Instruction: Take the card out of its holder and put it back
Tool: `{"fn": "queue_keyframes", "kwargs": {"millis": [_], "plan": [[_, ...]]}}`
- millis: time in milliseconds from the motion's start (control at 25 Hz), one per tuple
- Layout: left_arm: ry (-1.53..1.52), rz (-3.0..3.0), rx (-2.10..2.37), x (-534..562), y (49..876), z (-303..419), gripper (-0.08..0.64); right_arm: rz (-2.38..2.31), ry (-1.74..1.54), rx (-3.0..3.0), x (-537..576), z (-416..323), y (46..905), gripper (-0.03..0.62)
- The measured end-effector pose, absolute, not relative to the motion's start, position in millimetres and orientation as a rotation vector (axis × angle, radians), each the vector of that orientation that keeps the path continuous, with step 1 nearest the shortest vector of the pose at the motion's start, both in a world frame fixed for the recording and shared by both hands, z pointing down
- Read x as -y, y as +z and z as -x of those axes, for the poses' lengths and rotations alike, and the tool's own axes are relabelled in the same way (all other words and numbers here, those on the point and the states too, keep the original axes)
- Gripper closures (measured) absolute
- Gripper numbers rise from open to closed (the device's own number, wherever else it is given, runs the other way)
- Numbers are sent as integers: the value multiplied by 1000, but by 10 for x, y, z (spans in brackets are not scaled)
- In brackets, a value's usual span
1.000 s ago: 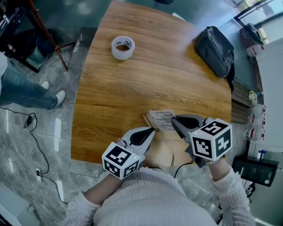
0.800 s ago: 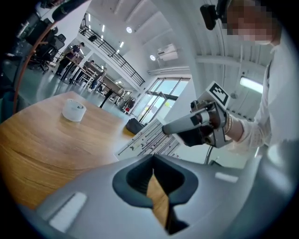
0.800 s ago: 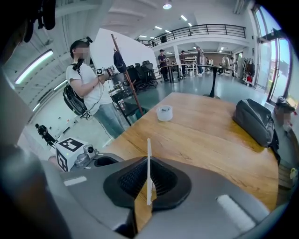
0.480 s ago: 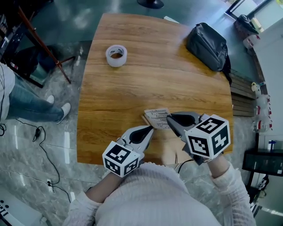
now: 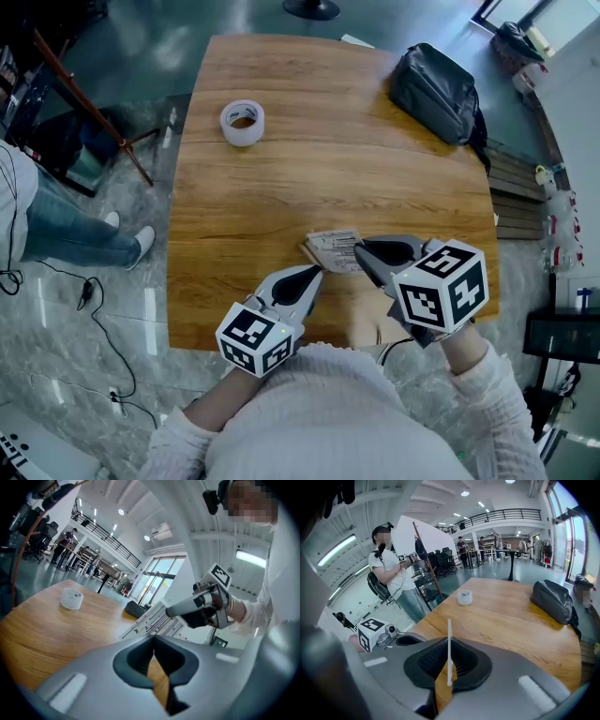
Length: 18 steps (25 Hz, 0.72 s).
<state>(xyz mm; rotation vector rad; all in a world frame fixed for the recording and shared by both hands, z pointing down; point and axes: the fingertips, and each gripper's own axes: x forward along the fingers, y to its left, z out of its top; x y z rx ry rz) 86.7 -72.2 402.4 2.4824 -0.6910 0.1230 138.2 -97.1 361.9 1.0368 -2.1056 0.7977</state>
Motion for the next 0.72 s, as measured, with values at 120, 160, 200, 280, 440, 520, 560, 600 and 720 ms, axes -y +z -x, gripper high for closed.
{"fn": "queue_keyframes", "kwargs": {"millis": [120, 160, 200, 280, 440, 520, 560, 600, 720], "plan": [[143, -2465, 696, 719, 4069, -860, 552, -1038, 794, 2105, 978, -1393, 3616, 580], [146, -2458, 698, 720, 4081, -855, 552, -1037, 794, 2103, 979, -1395, 3617, 580], [147, -2454, 700, 721, 4088, -850, 552, -1036, 794, 2101, 981, -1398, 3621, 580], [147, -2452, 703, 724, 4090, -849, 552, -1034, 794, 2095, 985, -1406, 3633, 580], [143, -2468, 700, 726, 4064, -879, 552, -1030, 796, 2078, 1001, -1421, 3671, 580], [136, -2468, 694, 730, 4059, -888, 552, -1025, 795, 2071, 1012, -1419, 3688, 580], [133, -2465, 693, 735, 4061, -888, 552, -1022, 795, 2067, 1017, -1419, 3693, 580], [130, -2460, 694, 742, 4063, -886, 552, -1019, 797, 2064, 1022, -1421, 3699, 580], [128, -2453, 705, 756, 4078, -881, 552, -1010, 804, 2052, 1041, -1439, 3725, 580]]}}
